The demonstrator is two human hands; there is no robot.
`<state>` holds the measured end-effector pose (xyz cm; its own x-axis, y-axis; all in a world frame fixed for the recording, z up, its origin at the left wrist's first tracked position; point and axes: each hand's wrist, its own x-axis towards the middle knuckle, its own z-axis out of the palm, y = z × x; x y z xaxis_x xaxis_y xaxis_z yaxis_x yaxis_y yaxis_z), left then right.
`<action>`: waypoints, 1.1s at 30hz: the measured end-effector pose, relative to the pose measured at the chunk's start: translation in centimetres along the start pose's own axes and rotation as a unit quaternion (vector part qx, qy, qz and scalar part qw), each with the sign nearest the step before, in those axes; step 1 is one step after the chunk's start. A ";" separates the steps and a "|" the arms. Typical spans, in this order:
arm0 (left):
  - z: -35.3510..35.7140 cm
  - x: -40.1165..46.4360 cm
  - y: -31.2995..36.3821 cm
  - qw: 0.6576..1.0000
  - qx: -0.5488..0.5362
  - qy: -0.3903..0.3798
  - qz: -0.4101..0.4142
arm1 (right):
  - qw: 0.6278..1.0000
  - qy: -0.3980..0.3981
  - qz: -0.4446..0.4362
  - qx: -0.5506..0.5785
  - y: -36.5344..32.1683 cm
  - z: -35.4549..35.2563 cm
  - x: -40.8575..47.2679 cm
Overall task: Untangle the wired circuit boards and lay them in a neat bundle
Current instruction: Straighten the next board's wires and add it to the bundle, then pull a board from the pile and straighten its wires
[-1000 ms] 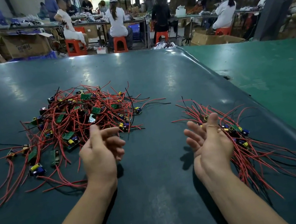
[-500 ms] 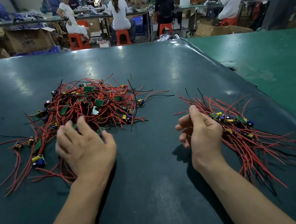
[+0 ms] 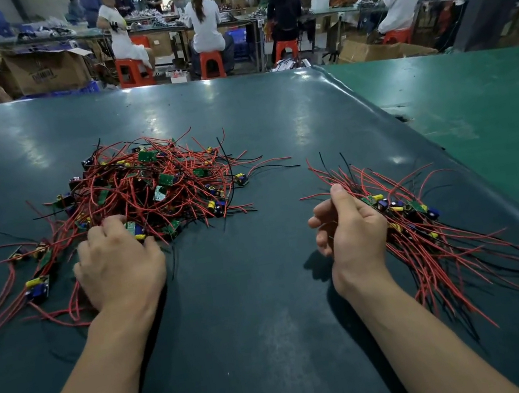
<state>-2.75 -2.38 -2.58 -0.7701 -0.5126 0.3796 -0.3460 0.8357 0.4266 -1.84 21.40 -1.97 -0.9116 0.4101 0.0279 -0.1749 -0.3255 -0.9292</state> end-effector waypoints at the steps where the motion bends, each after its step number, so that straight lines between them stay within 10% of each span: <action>1: 0.0 0.0 0.0 1.000 -0.009 -0.005 -0.004 | 1.000 0.000 0.001 0.000 0.0 0.0 0.0; 15: 0.2 0.0 -0.4 0.995 -0.083 0.022 -0.052 | 1.000 -0.001 0.012 0.006 0.0 0.0 0.1; 24: -0.8 -2.1 2.2 0.910 -0.229 0.258 0.229 | 0.994 -0.097 0.024 -0.039 -0.3 0.1 -0.4; 29: -0.2 -4.4 4.5 0.853 -0.280 0.155 0.411 | 0.957 -0.278 0.053 -0.066 -0.1 0.8 -1.6; 33: 0.0 -5.2 5.6 0.826 -0.307 0.065 0.468 | 0.960 -0.271 0.041 -0.050 -0.3 0.7 -1.6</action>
<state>-0.72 4.98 -2.18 -0.4693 0.2505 0.8467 0.7358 0.6412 0.2181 -0.63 20.23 -1.52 -0.9852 -0.1262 0.1164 -0.0831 -0.2425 -0.9666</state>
